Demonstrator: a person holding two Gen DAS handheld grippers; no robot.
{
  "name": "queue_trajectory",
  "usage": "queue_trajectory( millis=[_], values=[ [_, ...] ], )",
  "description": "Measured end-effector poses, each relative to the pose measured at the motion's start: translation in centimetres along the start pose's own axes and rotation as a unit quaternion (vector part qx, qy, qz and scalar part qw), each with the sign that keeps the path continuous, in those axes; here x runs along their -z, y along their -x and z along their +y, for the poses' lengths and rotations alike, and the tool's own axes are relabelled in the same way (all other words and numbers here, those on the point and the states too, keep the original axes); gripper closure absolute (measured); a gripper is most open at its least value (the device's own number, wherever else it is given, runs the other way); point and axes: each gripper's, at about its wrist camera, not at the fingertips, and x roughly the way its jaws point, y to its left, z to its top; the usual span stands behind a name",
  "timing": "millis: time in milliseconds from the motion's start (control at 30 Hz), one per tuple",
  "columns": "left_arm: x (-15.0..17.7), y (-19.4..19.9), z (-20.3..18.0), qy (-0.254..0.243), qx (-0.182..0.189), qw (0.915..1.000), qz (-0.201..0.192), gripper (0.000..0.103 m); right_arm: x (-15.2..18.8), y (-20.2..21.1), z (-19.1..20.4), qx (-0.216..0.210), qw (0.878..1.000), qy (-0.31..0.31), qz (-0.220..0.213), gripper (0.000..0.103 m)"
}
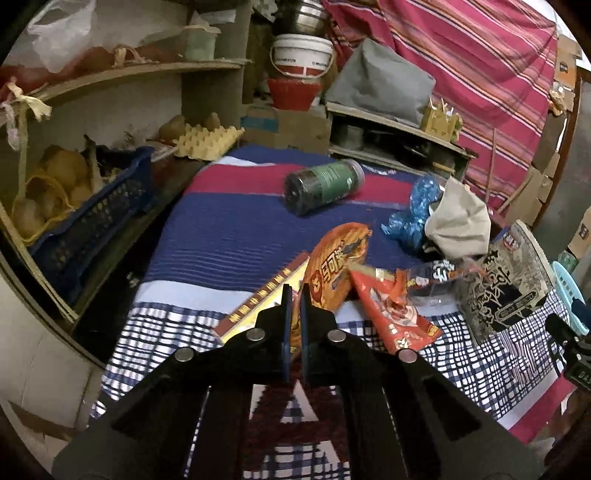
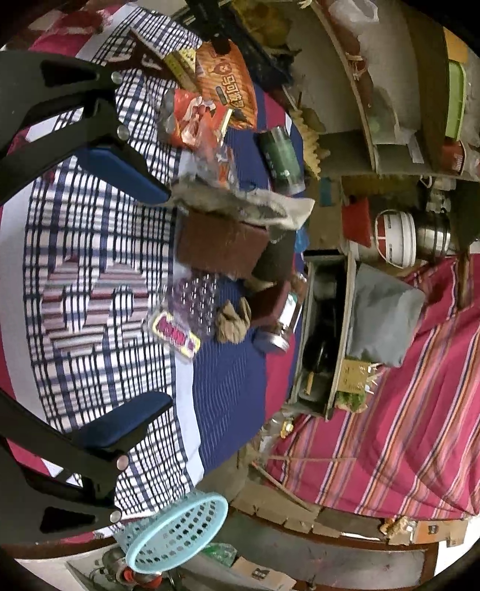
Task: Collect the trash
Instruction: 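Grasp the orange snack wrapper with the left tool while the right tool grasps the black-and-white printed bag, then carry both items to the blue basket while the left tool releases the orange wrapper inside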
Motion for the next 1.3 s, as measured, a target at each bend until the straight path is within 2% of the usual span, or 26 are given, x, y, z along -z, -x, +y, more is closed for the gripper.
queue_trajectory(
  millis=[333,433,500,567,600,667,767,1033,1300],
  values=[
    [-0.7,1.1,0.9,0.012,-0.004,0.9999,-0.010,0.101,-0.3,-2.5,2.2,-0.032,0.999,0.009,0.027,0.004],
    [-0.8,1.3,0.7,0.013,-0.008,0.9998,-0.012,0.101,-0.5,-3.5,2.7,-0.038,0.999,0.017,0.031,0.008],
    [-0.9,1.4,0.4,0.014,-0.008,0.9998,-0.011,0.101,-0.7,-4.0,3.1,-0.048,0.998,0.027,0.034,0.021],
    [-0.9,1.4,0.1,0.013,-0.009,0.9998,-0.010,0.101,-1.1,-4.6,3.4,-0.062,0.997,0.033,0.040,0.045],
    [-1.0,1.4,-0.1,0.012,-0.012,0.9998,-0.010,0.101,-1.2,-5.1,3.4,-0.079,0.995,0.034,0.047,0.052],
    [-1.1,1.6,-0.7,0.007,-0.015,0.9998,-0.011,0.101,-1.4,-5.5,3.1,-0.106,0.992,0.028,0.055,0.078],
    [-1.5,2.1,-1.8,-0.001,-0.018,0.9997,-0.016,0.101,-1.4,-5.6,2.1,-0.123,0.991,0.016,0.055,0.089],
    [-2.9,3.7,-6.3,-0.022,0.001,0.9990,-0.038,0.101,-1.9,-3.3,-4.4,-0.135,0.990,-0.013,0.029,0.095],
    [-3.6,4.9,-14.6,-0.064,0.051,0.9949,-0.059,0.101,-2.5,-1.6,-13.3,-0.116,0.991,-0.060,0.012,0.097]
  ],
)
